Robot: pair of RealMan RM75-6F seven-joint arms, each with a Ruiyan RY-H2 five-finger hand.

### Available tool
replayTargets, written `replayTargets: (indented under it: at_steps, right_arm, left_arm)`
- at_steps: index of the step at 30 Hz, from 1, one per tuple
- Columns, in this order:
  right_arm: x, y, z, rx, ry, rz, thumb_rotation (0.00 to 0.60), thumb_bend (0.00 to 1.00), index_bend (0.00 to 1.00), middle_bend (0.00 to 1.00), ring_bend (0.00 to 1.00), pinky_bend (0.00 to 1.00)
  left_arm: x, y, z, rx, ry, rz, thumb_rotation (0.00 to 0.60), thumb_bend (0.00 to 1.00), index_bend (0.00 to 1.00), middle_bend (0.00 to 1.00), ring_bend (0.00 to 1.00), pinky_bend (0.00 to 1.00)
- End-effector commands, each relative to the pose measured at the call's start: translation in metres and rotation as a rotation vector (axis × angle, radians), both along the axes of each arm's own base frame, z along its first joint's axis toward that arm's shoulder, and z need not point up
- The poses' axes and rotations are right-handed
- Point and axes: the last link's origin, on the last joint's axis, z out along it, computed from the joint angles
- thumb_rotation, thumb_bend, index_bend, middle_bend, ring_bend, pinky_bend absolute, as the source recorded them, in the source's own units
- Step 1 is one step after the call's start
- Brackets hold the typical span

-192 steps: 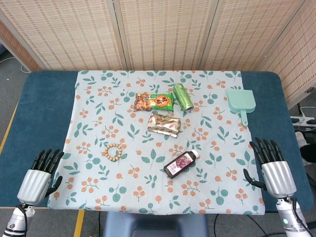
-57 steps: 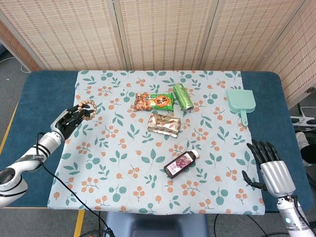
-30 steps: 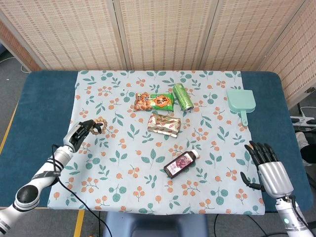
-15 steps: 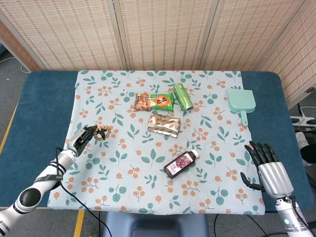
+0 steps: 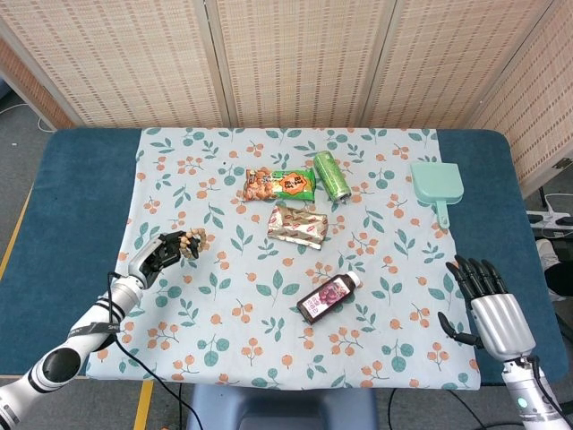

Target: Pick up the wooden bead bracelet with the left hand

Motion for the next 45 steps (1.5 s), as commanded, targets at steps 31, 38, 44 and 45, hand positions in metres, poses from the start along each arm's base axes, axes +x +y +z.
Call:
replayTargets:
  at_steps: [31, 38, 44, 45]
  right_arm:
    - [0.0008, 0.0017, -0.0005, 0.014, 0.006, -0.002, 0.248, 0.35, 0.0, 0.0, 0.0, 0.0]
    - [0.001, 0.0021, -0.0001, 0.013, 0.006, -0.003, 0.248, 0.35, 0.0, 0.0, 0.0, 0.0]
    - [0.0014, 0.0026, 0.0009, 0.009, 0.004, -0.001, 0.248, 0.35, 0.0, 0.0, 0.0, 0.0]
    - [0.0014, 0.0027, 0.0009, 0.009, 0.004, -0.001, 0.249, 0.35, 0.0, 0.0, 0.0, 0.0]
  left_arm:
    - [-0.0036, -0.0036, -0.0033, 0.002, 0.0, 0.021, 0.287, 0.51, 0.61, 0.57, 0.2, 0.0]
    - [-0.0054, -0.0042, -0.003, -0.002, 0.028, 0.013, 0.35, 0.61, 0.62, 0.58, 0.21, 0.0]
    - [-0.0046, -0.0051, -0.0034, -0.007, 0.029, 0.015, 0.358, 0.83, 0.61, 0.57, 0.21, 0.0]
    - [-0.0045, -0.0051, -0.0034, -0.007, 0.028, 0.015, 0.368, 0.86, 0.61, 0.57, 0.21, 0.0]
